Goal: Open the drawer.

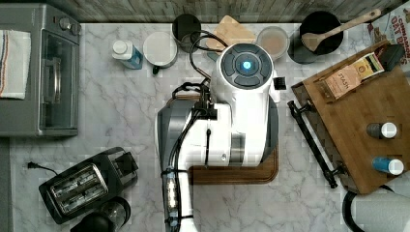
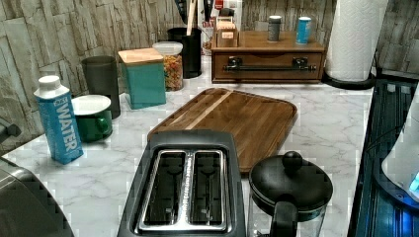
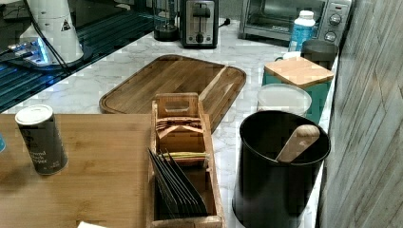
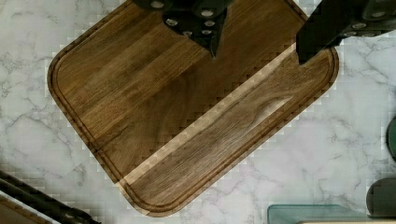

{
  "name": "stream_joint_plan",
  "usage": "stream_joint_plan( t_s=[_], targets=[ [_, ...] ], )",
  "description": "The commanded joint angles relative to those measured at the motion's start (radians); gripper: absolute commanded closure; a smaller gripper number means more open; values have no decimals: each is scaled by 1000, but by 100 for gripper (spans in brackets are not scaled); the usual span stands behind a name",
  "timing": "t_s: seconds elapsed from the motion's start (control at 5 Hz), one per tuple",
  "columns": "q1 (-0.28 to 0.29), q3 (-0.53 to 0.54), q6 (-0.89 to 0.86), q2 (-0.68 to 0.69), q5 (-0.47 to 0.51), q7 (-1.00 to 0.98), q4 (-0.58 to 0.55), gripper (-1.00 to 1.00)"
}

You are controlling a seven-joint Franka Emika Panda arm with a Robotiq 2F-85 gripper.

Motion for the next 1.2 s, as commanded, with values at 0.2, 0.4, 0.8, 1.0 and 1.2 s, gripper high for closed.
stream_joint_plan(
  t_s=[0.2, 0.4, 0.8, 1.0, 1.2],
  targets=[
    [-3, 3, 0, 0, 9, -1, -10, -100],
    [45, -34, 66, -49, 31, -41, -92, -100],
    [27, -21, 25, -90, 98, -482, -142, -100],
    [25, -32, 69, -120, 104, -734, -191, -100],
    [12, -45, 105, -172, 83, -983, -279, -100]
  ],
)
